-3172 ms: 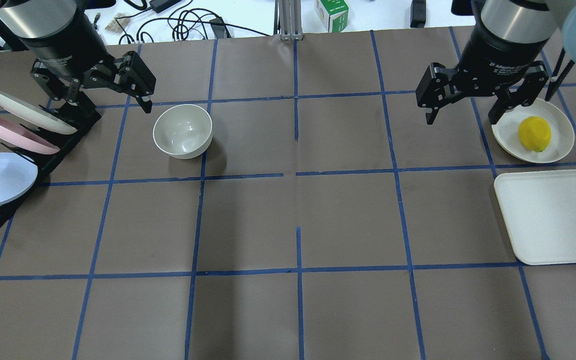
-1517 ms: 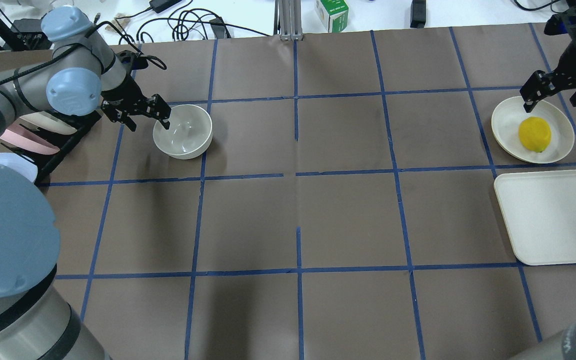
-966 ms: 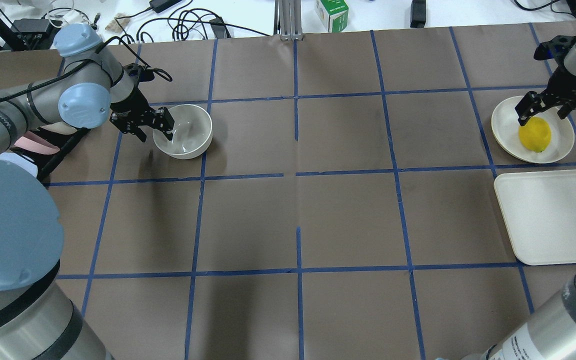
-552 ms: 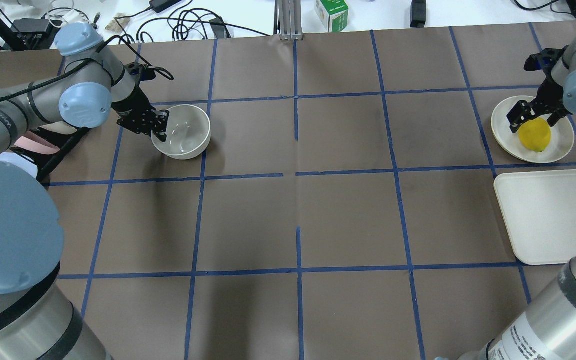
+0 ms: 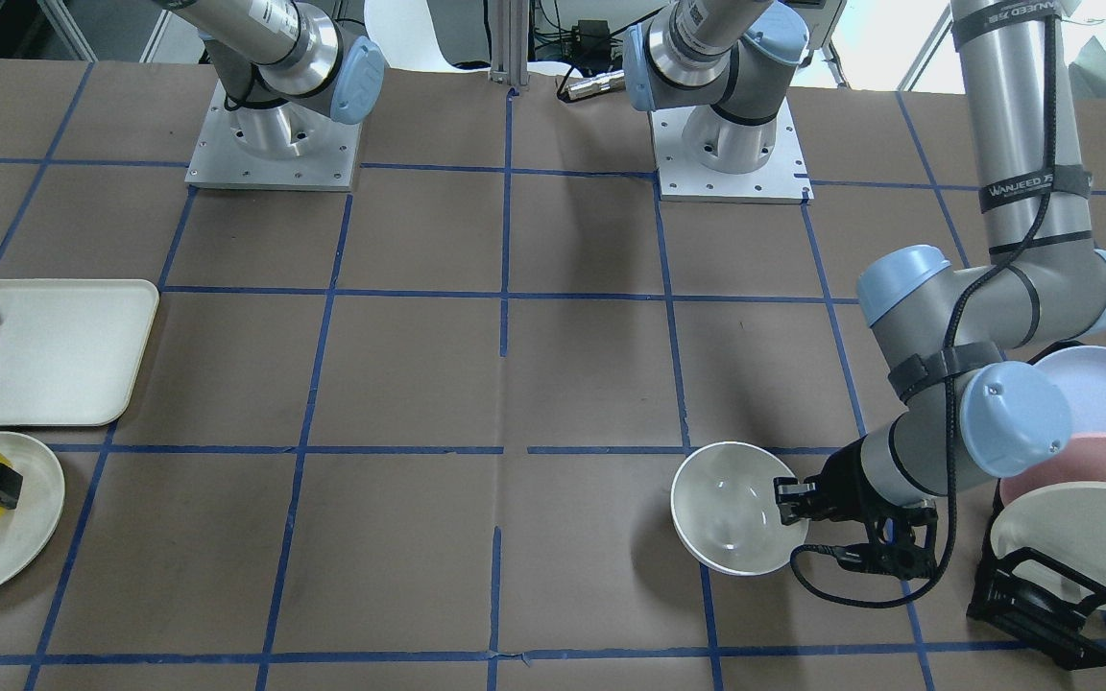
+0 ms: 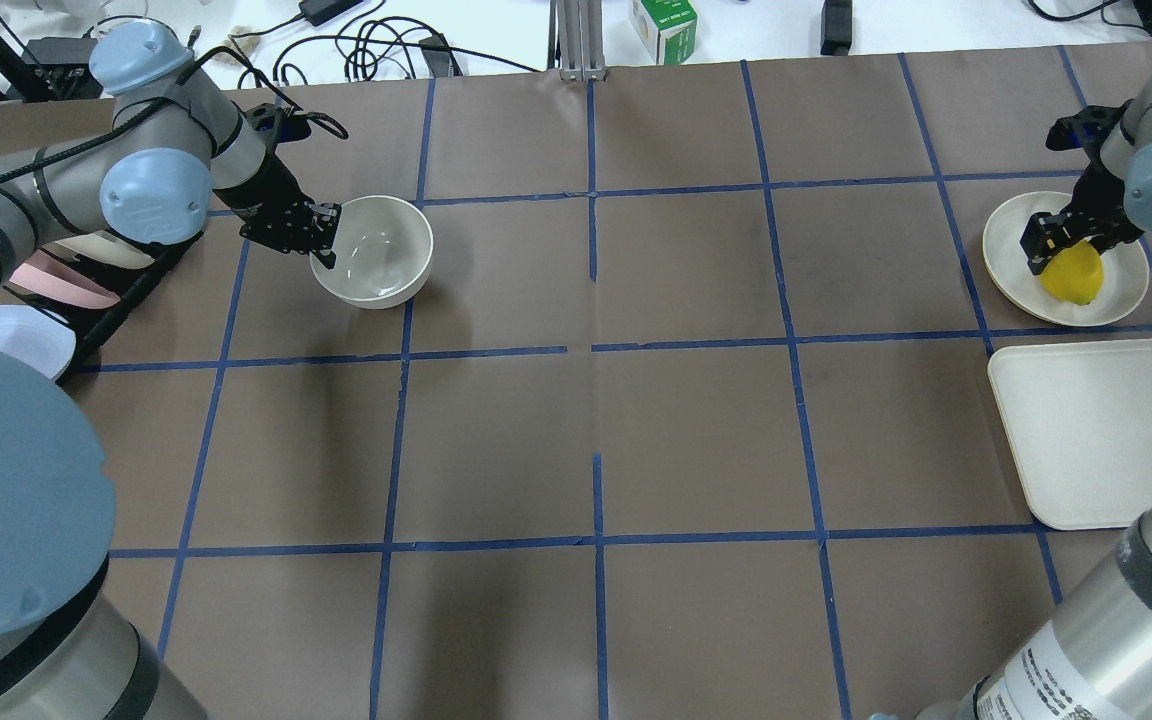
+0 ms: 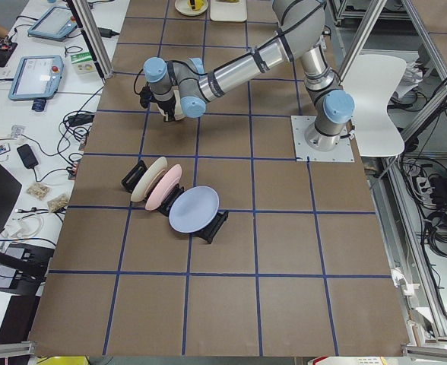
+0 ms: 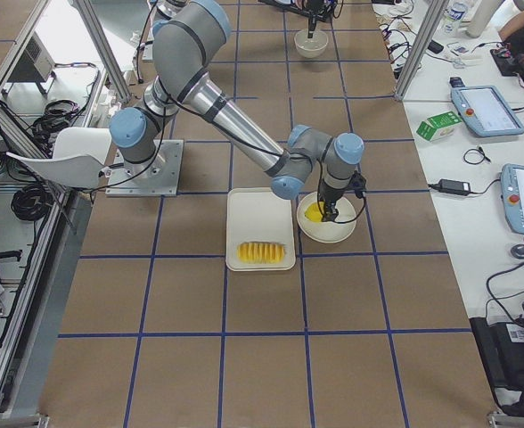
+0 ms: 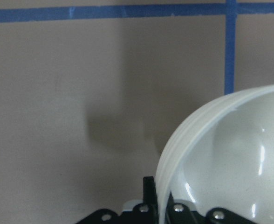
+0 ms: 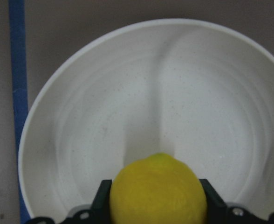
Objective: Place bowl and put lemon in it
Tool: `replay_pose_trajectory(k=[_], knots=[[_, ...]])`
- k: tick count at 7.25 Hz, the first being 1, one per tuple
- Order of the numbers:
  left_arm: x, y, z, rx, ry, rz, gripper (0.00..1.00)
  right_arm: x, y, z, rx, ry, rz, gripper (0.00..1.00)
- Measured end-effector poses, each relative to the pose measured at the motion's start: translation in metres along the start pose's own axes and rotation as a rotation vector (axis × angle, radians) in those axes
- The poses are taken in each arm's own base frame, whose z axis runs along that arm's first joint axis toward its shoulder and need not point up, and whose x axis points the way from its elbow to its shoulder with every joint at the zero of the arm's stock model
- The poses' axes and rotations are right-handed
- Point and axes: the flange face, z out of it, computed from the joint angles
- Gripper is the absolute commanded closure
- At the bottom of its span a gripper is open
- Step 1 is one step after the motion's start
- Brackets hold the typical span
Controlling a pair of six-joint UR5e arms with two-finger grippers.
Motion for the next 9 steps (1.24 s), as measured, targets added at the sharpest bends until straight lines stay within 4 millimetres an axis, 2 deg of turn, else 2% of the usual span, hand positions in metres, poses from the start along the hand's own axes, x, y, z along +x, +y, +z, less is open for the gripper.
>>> replay_pose_trajectory(k=[1, 2, 3, 4, 5, 6, 7, 8, 9], knots=[[0.035, 0.003, -0.009, 0.011, 0.05, -0.015, 1.0, -0.002, 0.005, -0.019, -0.014, -0.009, 0.021, 1.0], [0.085, 0.008, -0.012, 0.025, 0.085, -0.008, 1.0, -0.009, 0.009, -0.042, -0.023, -0.018, 0.059, 1.0], [0.142, 0.024, -0.003, 0.019, 0.086, 0.001, 1.0, -0.022, 0.011, -0.064, -0.03, -0.022, 0.094, 1.0], [0.188, 0.045, 0.016, 0.012, 0.048, 0.001, 1.0, -0.044, 0.012, -0.083, -0.039, -0.025, 0.113, 1.0], [0.22, 0.065, 0.039, 0.035, 0.0, -0.019, 1.0, -0.074, 0.012, -0.103, -0.047, -0.028, 0.137, 1.0], [0.237, 0.077, 0.055, 0.057, -0.021, -0.041, 1.0, -0.11, 0.012, -0.121, -0.048, -0.034, 0.166, 1.0], [0.245, 0.082, 0.066, 0.064, -0.029, -0.052, 1.0, -0.149, 0.012, -0.136, -0.044, -0.041, 0.192, 1.0], [0.248, 0.084, 0.071, 0.063, -0.029, -0.058, 0.35, -0.189, 0.012, -0.147, -0.038, -0.041, 0.211, 1.0], [0.248, 0.085, 0.074, 0.062, -0.028, -0.063, 0.0, -0.229, 0.011, -0.154, -0.031, -0.037, 0.225, 1.0]])
